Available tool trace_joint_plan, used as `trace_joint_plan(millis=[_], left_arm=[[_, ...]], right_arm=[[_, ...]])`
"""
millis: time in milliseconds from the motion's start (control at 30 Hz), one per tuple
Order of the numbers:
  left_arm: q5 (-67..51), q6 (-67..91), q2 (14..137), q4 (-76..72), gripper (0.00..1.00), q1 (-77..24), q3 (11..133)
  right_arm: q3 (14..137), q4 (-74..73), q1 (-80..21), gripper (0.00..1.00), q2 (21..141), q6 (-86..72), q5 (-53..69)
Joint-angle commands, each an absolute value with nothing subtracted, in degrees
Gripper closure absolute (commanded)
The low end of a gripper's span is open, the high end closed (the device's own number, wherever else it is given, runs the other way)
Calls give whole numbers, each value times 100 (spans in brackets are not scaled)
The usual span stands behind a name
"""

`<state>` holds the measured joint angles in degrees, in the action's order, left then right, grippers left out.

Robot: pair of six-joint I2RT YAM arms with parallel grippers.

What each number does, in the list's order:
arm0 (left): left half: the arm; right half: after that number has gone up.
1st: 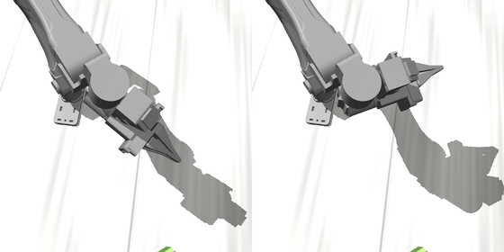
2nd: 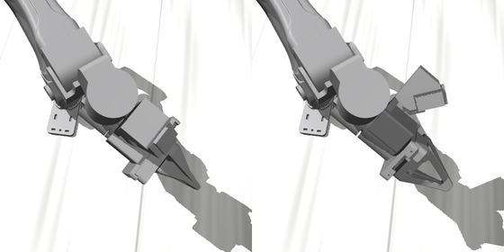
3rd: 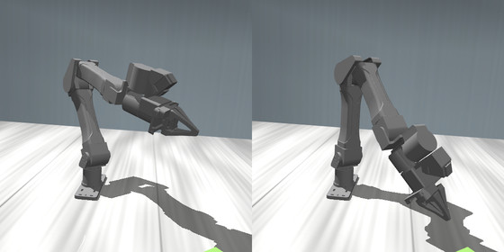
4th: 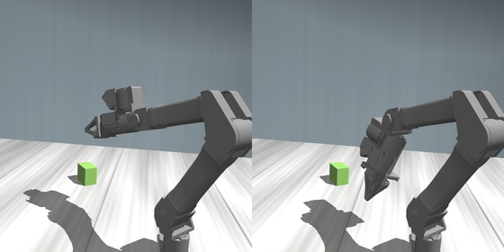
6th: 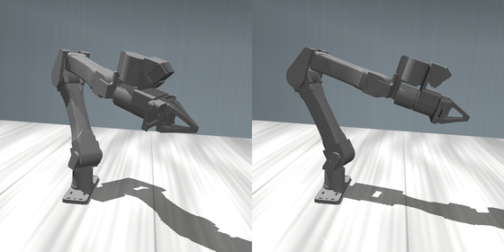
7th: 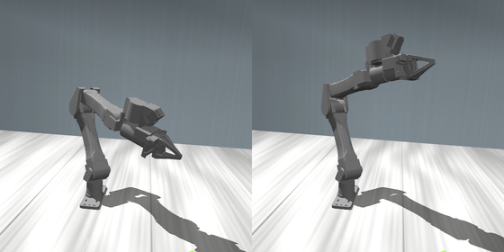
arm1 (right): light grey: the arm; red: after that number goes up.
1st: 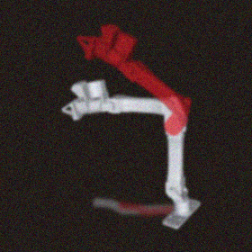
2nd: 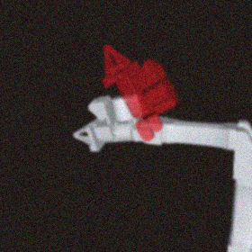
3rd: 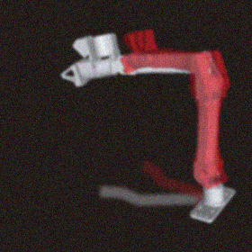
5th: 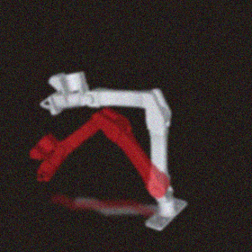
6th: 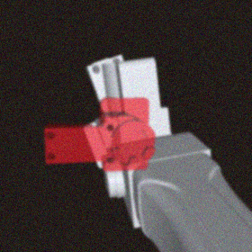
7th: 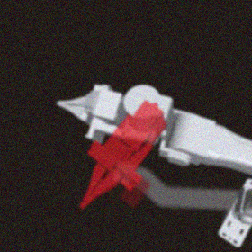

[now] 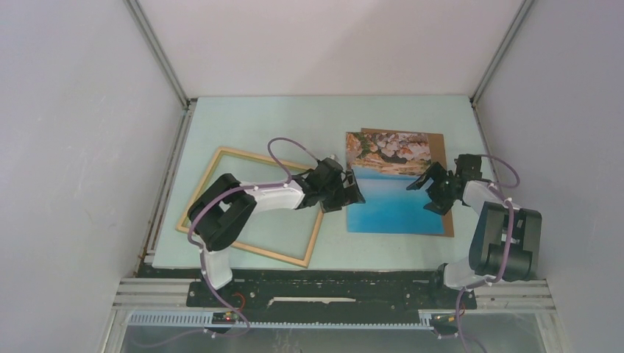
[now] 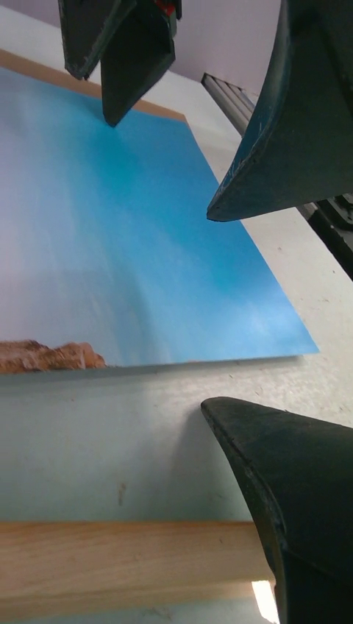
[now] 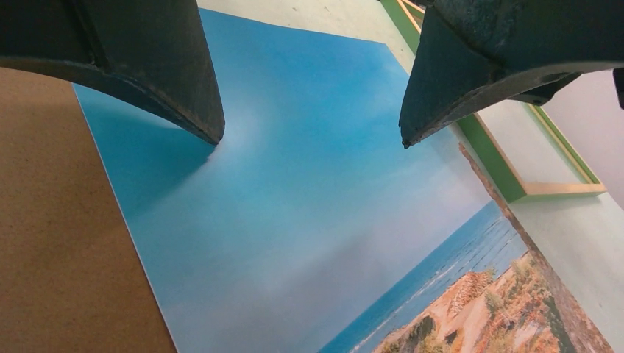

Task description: Put the photo into the frame

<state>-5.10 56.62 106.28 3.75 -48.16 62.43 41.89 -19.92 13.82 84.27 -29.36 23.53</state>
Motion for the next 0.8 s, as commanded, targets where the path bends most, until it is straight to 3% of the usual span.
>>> trace_joint_plan(millis=[0,533,767], left_arm=[[-608,5989,10932,54,0,-4839,6526],[-2081,6820,10795,-3174,6,-4486,5548],[-2042,7032,10547,-3604,11,-4488,5242]], right_arm=[[4113,-1767,1432,4,8591,-2933,2401],[3906,-1483,1351,6,8728,-2940,2704],[3911,-1463,1323,6,8728,-2938,2732]])
